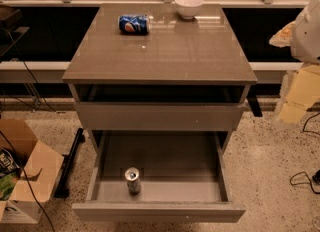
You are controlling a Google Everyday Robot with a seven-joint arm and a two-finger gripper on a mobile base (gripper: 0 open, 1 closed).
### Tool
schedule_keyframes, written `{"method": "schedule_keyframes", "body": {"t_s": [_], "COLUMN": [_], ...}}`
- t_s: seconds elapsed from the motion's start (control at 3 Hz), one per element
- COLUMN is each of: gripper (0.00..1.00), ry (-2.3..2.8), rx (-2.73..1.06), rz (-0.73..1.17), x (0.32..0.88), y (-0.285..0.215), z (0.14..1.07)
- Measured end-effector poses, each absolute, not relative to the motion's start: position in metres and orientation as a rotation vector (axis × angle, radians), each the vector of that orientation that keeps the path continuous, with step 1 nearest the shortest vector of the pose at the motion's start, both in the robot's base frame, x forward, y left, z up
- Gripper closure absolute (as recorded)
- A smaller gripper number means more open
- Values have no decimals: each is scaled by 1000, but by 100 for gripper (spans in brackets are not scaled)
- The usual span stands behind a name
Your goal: Pick redbull can from middle drawer and place on counter
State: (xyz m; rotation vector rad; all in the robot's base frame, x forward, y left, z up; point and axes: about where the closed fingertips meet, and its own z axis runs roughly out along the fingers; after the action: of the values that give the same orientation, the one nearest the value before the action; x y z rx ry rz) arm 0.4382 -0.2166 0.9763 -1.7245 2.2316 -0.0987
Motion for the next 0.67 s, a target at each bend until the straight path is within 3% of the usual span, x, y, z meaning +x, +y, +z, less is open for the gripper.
{"method": "schedule_keyframes", "body": {"t_s": [0.67], "gripper": [0], "ry": [2196], "rx": [-1692], "rz": [-42], "x": [445], "y": [-205], "z": [965]}}
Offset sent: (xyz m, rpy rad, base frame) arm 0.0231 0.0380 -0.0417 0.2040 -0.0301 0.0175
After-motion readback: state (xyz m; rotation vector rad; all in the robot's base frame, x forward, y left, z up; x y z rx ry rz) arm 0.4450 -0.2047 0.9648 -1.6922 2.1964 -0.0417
